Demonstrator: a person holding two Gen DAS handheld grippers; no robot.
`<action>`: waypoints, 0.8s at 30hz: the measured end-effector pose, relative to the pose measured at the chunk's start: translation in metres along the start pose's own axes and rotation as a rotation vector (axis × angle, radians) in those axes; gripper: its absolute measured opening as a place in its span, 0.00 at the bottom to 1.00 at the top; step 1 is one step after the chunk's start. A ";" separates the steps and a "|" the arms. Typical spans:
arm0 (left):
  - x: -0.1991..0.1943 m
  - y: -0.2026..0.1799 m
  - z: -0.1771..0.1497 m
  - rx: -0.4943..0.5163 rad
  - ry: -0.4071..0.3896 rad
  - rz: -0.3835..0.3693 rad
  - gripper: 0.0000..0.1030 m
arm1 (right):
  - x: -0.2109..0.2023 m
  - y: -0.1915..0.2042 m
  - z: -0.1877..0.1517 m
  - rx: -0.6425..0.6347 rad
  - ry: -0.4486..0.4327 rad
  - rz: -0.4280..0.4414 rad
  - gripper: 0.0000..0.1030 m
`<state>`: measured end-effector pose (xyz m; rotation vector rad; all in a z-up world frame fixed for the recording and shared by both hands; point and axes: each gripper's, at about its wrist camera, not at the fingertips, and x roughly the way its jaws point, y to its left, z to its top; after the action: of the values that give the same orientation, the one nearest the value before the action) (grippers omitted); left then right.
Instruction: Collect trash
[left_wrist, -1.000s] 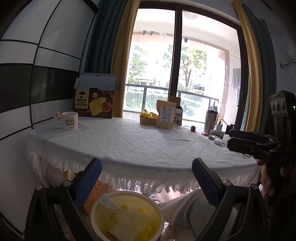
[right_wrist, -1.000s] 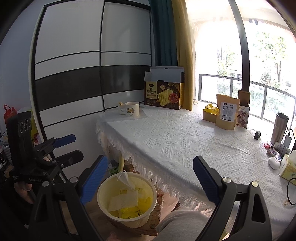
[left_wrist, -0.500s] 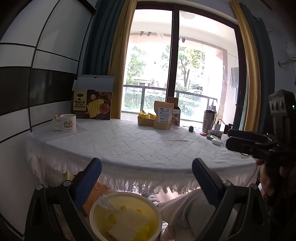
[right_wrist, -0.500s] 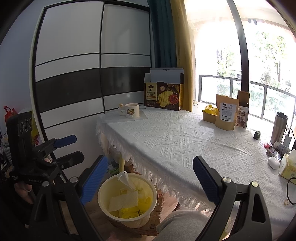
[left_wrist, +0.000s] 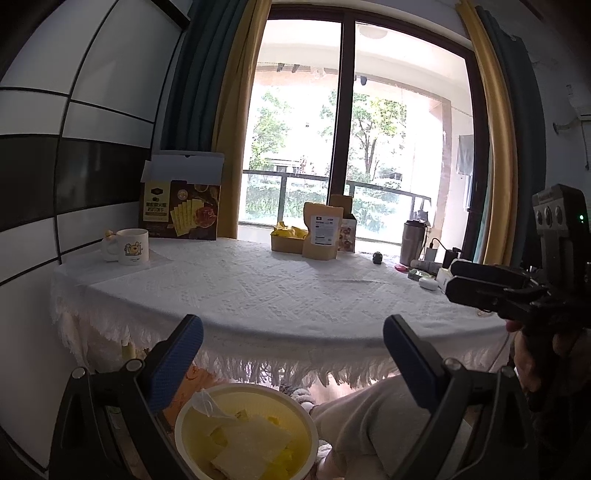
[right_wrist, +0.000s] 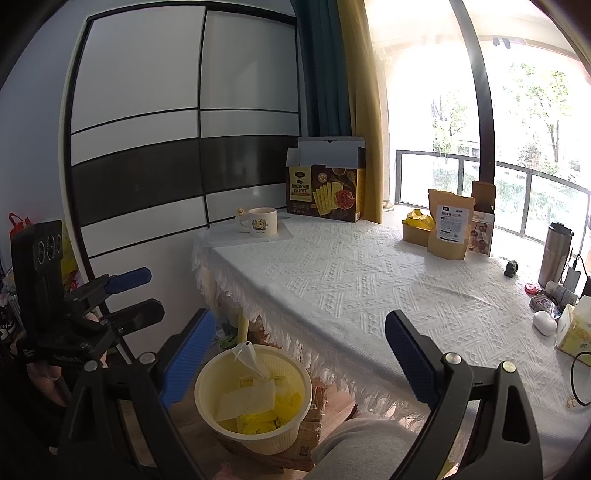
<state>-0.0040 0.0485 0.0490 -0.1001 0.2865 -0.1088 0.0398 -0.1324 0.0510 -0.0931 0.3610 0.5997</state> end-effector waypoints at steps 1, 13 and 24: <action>0.000 -0.001 0.000 0.001 0.000 0.000 0.95 | 0.000 0.000 0.000 0.001 0.000 -0.001 0.90; 0.000 -0.002 0.001 0.002 -0.001 -0.002 0.95 | -0.003 -0.002 -0.001 -0.001 0.000 -0.006 0.90; -0.001 -0.001 0.001 0.003 0.001 -0.004 0.95 | -0.004 -0.001 0.001 -0.001 0.002 -0.008 0.90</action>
<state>-0.0042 0.0475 0.0507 -0.0976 0.2875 -0.1132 0.0375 -0.1348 0.0534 -0.0960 0.3618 0.5917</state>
